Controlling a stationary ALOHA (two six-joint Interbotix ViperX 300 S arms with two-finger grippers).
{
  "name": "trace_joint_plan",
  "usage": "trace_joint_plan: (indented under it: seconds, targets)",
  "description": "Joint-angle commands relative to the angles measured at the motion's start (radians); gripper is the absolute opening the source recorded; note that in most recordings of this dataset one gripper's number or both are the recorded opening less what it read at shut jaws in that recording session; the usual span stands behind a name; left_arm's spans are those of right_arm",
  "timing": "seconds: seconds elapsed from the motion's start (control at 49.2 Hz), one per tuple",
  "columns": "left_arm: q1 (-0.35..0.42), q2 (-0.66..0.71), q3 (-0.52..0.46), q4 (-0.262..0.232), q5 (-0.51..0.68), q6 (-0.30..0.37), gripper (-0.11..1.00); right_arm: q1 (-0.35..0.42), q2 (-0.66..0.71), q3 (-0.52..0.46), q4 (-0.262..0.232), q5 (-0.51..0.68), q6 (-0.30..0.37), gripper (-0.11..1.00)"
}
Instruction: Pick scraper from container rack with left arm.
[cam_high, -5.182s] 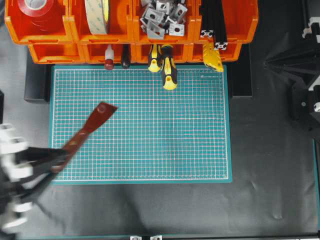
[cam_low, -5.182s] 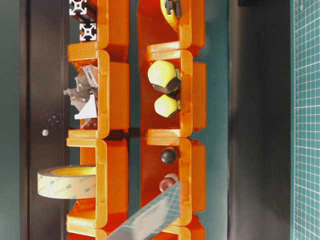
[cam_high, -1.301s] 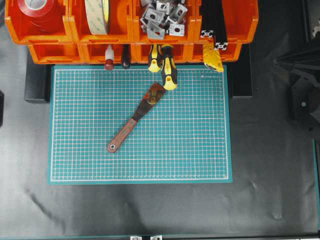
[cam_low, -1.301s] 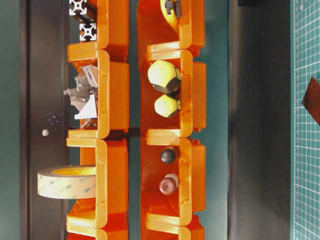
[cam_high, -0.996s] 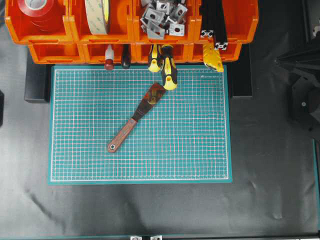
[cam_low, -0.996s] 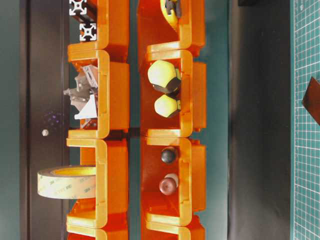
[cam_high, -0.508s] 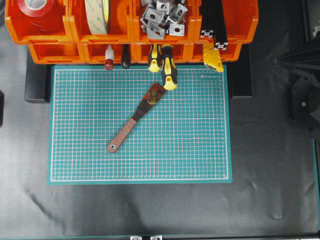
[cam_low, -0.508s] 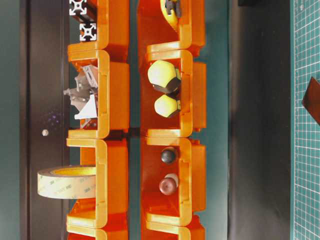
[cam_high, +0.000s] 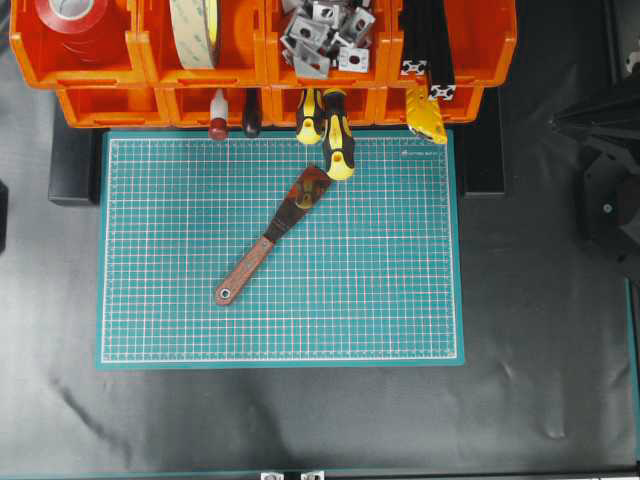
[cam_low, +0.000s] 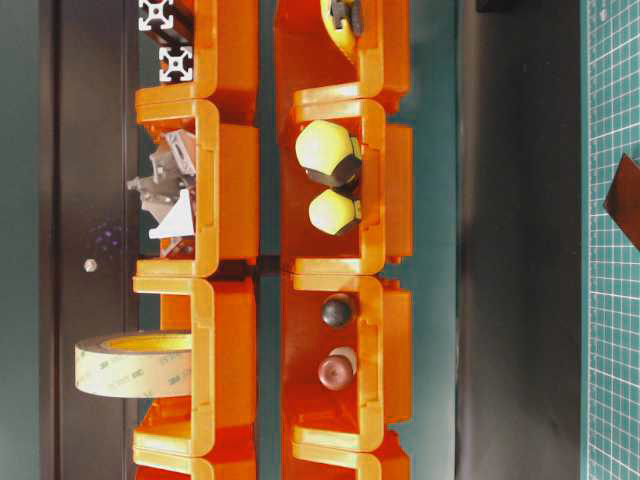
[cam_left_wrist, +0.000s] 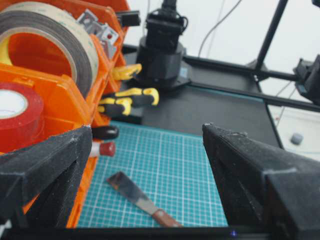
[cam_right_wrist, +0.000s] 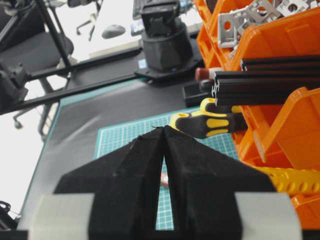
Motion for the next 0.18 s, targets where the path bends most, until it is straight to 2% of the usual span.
trace_joint_plan:
  seconds: [0.0, 0.163]
  targets:
    - [0.002, 0.025, -0.003, 0.005, -0.008, -0.002, 0.86, 0.0, 0.008, -0.025, 0.002, -0.002, 0.0, 0.0]
    - [0.0, 0.031, 0.002, 0.003, -0.006, -0.009, 0.86, 0.0, 0.006, -0.023, 0.002, 0.005, 0.0, 0.0]
